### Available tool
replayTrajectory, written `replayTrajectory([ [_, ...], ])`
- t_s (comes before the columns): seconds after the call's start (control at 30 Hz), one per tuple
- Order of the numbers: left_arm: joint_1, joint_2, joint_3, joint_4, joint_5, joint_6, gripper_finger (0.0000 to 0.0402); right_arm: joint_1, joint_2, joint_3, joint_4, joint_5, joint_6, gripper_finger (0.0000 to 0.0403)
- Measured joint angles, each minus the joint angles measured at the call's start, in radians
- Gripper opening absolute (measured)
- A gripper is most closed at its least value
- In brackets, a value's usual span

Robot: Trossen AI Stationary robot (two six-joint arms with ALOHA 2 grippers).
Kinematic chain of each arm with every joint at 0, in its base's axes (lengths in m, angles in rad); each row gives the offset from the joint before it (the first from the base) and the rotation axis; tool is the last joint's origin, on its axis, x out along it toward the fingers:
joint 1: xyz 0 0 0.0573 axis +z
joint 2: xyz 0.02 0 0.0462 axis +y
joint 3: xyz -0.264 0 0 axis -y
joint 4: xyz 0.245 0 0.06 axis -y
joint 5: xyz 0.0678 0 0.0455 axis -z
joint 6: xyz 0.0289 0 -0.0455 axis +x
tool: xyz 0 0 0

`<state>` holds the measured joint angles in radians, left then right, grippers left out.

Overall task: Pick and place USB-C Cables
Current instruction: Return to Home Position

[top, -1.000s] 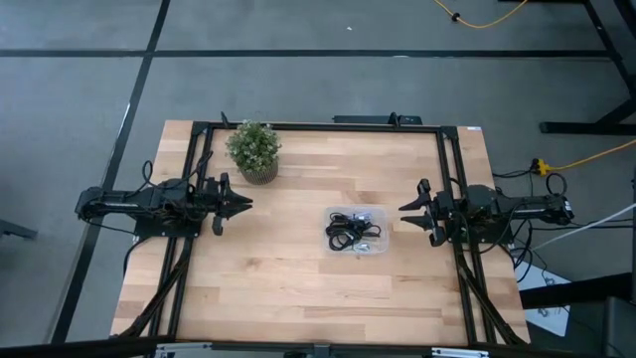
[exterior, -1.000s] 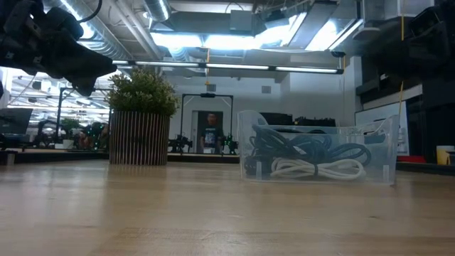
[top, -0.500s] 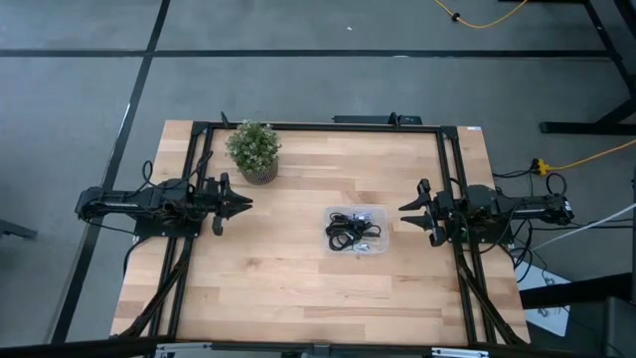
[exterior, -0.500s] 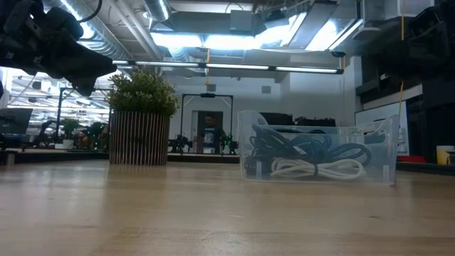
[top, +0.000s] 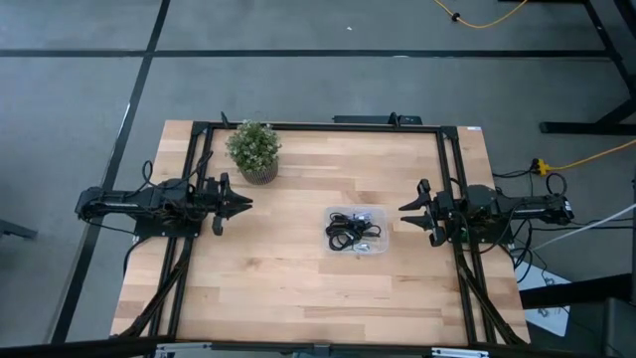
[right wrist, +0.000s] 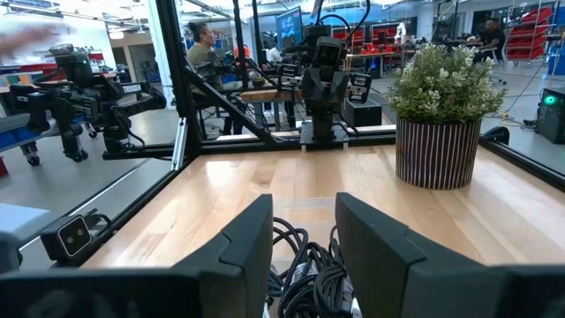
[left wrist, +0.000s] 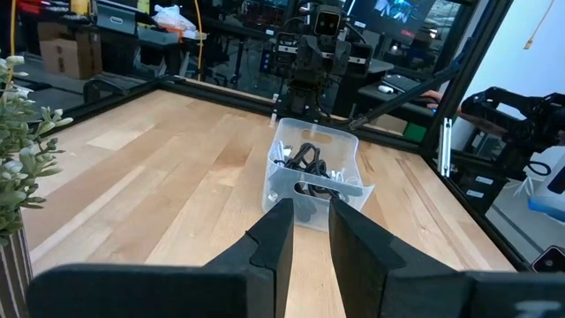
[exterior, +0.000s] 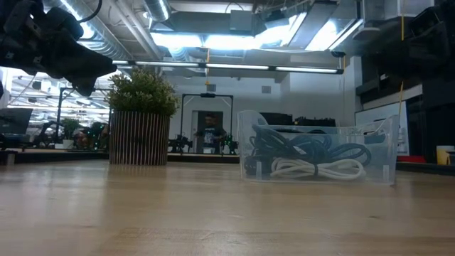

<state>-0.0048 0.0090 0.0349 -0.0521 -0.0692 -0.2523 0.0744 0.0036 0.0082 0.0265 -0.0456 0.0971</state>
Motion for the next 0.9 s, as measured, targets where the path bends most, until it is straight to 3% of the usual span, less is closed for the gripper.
replayTrajectory([
  [0.17,0.000,0.000,0.000,0.000,0.000,0.004,0.0069,0.000,0.000,0.000,0.000,0.000,0.000,0.0129],
  [0.33,0.000,-0.003,0.000,0.001,-0.017,0.147,0.0069,0.000,0.000,0.000,0.000,0.000,0.000,0.0129],
  [0.9,0.000,-0.003,0.000,0.001,-0.017,0.184,0.0069,0.000,0.000,0.000,0.000,0.000,0.000,0.0129],
])
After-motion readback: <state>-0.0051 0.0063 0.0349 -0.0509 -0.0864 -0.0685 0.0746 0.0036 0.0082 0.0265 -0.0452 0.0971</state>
